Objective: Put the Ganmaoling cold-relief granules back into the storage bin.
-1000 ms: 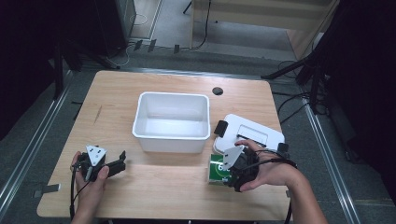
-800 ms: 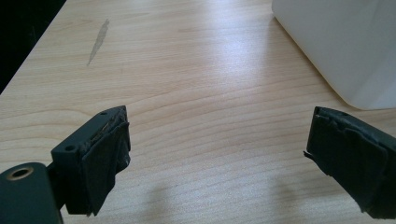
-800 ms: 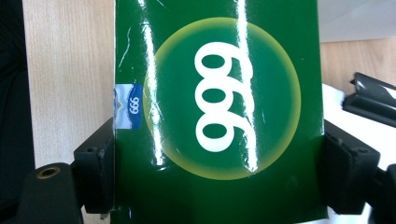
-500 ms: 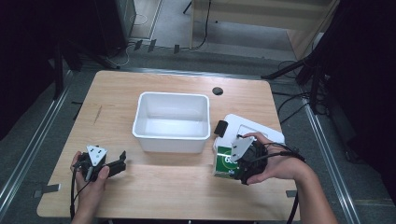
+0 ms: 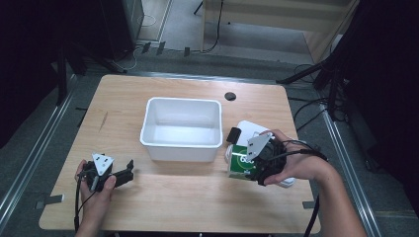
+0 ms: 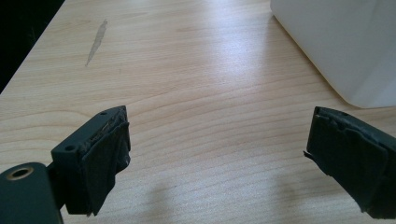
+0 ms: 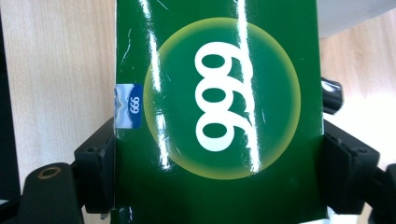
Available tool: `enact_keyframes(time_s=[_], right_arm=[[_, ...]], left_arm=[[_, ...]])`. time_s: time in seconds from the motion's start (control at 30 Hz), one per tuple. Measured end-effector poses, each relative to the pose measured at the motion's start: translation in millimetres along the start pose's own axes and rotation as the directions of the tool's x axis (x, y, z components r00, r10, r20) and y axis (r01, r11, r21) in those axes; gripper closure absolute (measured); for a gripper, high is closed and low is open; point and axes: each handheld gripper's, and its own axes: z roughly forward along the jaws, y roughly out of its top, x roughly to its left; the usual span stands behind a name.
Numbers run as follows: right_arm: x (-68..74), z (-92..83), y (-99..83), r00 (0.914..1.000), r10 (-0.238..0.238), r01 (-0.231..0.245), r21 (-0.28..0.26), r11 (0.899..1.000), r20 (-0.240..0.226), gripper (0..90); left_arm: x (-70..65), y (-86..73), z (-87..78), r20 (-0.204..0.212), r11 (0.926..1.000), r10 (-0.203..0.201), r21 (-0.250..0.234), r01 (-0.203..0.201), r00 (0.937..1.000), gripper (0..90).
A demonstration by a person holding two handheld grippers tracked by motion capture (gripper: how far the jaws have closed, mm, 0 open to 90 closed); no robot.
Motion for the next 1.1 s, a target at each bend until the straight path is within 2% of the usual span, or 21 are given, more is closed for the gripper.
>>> enact_keyframes(time_s=[0.2, 0.4, 0.47, 0.7, 1.1], right_arm=[[-8.2, -12.5, 2.6, 0.9999, 0.006, -0.006, -0.006, 1.000, 0.014, 17.3], [-16.3, -19.2, 5.9, 0.9999, 0.011, -0.011, 0.003, 1.000, -0.011, 17.5], [-21.6, -22.9, 9.7, 1.0000, 0.000, 0.000, -0.001, 1.000, 0.001, 17.5], [-35.1, -35.0, 19.7, 0.9998, 0.008, -0.007, -0.019, 1.000, 0.020, 17.5], [-56.1, -45.0, 36.6, 0.9995, 0.015, -0.014, -0.036, 0.999, 0.029, 17.4]], left_arm=[[-0.2, 0.0, 0.1, 0.000, 1.0000, -0.001, -0.002, 0.001, 1.0000, 6.8], [0.1, 0.0, 0.1, 0.001, 1.0000, 0.000, -0.003, 0.000, 1.0000, 6.8], [0.1, 0.0, 0.1, 0.001, 1.0000, 0.000, -0.001, 0.000, 1.0000, 6.8], [0.2, 0.0, 0.2, 0.002, 1.0000, -0.001, -0.002, 0.001, 1.0000, 6.7], [0.3, -0.1, -0.1, -0.002, 1.0000, -0.007, -0.006, 0.007, 1.0000, 6.7]])
